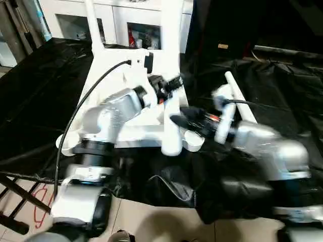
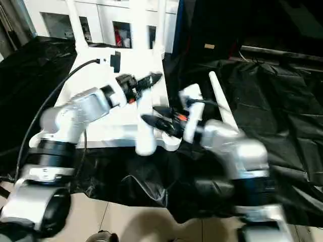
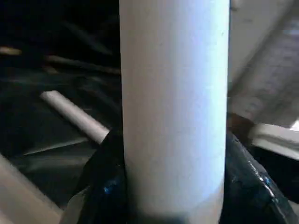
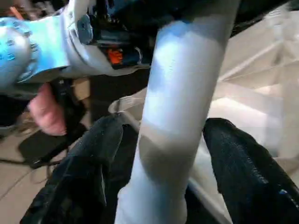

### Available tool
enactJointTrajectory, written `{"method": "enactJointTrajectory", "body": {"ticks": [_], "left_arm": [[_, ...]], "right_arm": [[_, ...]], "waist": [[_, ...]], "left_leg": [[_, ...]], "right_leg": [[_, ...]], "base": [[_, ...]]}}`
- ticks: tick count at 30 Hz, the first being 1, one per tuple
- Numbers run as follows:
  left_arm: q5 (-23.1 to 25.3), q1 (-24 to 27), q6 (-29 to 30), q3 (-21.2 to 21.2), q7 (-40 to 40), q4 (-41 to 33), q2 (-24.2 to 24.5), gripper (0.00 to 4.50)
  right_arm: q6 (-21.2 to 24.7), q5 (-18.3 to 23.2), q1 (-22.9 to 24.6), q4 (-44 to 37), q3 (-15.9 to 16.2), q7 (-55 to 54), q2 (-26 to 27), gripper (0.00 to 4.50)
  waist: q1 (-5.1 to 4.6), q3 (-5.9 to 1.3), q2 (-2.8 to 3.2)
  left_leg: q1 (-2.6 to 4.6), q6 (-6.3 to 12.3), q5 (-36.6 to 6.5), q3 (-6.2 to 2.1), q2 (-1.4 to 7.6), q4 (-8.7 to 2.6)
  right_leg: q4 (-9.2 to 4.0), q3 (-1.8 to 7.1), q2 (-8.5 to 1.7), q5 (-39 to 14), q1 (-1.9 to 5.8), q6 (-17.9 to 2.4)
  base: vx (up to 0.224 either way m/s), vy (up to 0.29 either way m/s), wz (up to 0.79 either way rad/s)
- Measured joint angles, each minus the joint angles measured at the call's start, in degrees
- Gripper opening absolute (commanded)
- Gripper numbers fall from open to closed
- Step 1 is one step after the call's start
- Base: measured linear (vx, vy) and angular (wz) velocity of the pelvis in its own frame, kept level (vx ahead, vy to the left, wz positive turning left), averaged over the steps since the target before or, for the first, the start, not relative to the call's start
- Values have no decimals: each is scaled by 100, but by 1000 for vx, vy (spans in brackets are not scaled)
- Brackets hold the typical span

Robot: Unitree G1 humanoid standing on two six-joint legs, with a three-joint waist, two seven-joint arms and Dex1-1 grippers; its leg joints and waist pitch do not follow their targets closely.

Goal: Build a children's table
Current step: Pick table leg

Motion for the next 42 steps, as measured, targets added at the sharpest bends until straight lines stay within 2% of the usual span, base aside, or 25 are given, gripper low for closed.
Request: {"method": "enactJointTrajectory", "body": {"ticks": [3,8,10,13,15,19,22,26,28,29,32,35,38,41,42], "left_arm": [[-309,69,143,-49,-515,-251,60,188],[-668,182,366,3,-913,-525,72,187],[-704,183,366,6,-979,-565,47,186],[-732,188,367,5,-1013,-577,34,186],[-775,213,370,7,-1017,-577,43,186],[-822,220,393,66,-1017,-577,63,186],[-840,221,402,101,-1017,-577,65,186],[-842,221,413,186,-995,-577,76,186],[-848,221,384,256,-859,-577,32,186],[-811,220,282,254,-744,-577,5,242],[-517,212,2,253,-102,-556,-201,265],[-12,187,-217,118,598,-539,-276,271],[504,146,-227,21,1641,-554,-504,271],[763,148,-285,22,2326,-553,-643,271],[836,149,-321,27,2551,-553,-677,253]], "right_arm": [[161,141,3,-13,72,186,-96,315],[270,201,3,-122,284,450,-169,315],[309,199,3,-127,348,485,-161,278],[318,207,2,-133,412,512,-135,278],[318,210,2,-133,434,513,-135,237],[318,271,2,-157,440,507,-109,230],[311,295,2,-157,434,456,-54,198],[265,295,3,-153,410,359,45,188],[247,295,3,-149,349,270,103,188],[195,284,5,-144,325,166,150,188],[54,105,5,-20,271,-252,279,188],[-15,-57,4,124,198,-668,499,188],[-111,-215,1,392,120,-1068,686,188],[-223,-338,-2,485,110,-1325,839,188],[-268,-371,-14,518,110,-1415,883,188]], "waist": [[3,0,0],[2,0,0],[2,1,-2],[3,1,-3],[4,1,-3],[6,1,-3],[4,1,-3],[3,1,-3],[3,0,-3],[7,0,-3],[15,-1,-5],[-3,-1,-5],[-8,-2,-5],[-18,-1,-6],[-20,-1,-6]], "left_leg": [[7,-1,0,1,0,1],[15,-2,1,1,0,2],[14,-2,1,1,0,2],[16,-2,1,1,0,2],[16,-2,1,1,0,2],[15,-2,1,1,0,3],[15,-2,1,1,-1,3],[15,-2,1,1,0,3],[15,-2,1,1,0,3],[15,-2,1,1,0,4],[13,-2,1,1,-2,8],[15,-2,1,-1,-1,8],[14,-2,1,-1,0,8],[11,-2,1,-1,1,8],[10,-2,1,-1,1,8]], "right_leg": [[9,1,-1,0,1,0],[16,1,-1,1,4,-1],[16,2,-1,1,4,-2],[16,2,-1,1,7,-1],[16,2,-1,1,7,-1],[15,2,-1,0,7,0],[14,2,-1,0,7,0],[15,2,-1,0,6,0],[15,2,-1,1,7,-1],[15,2,-1,1,7,-1],[15,3,-2,1,11,-1],[16,2,-1,1,11,0],[16,2,-1,1,11,0],[16,3,1,0,7,1],[15,2,1,-1,7,2]], "base": [[0,0,0],[0,0,0],[0,0,0],[0,0,0],[0,0,0],[0,0,0],[0,0,0],[0,0,0],[0,0,0],[0,0,0],[0,0,0],[0,0,0],[0,0,0],[0,0,0],[0,0,0]]}}
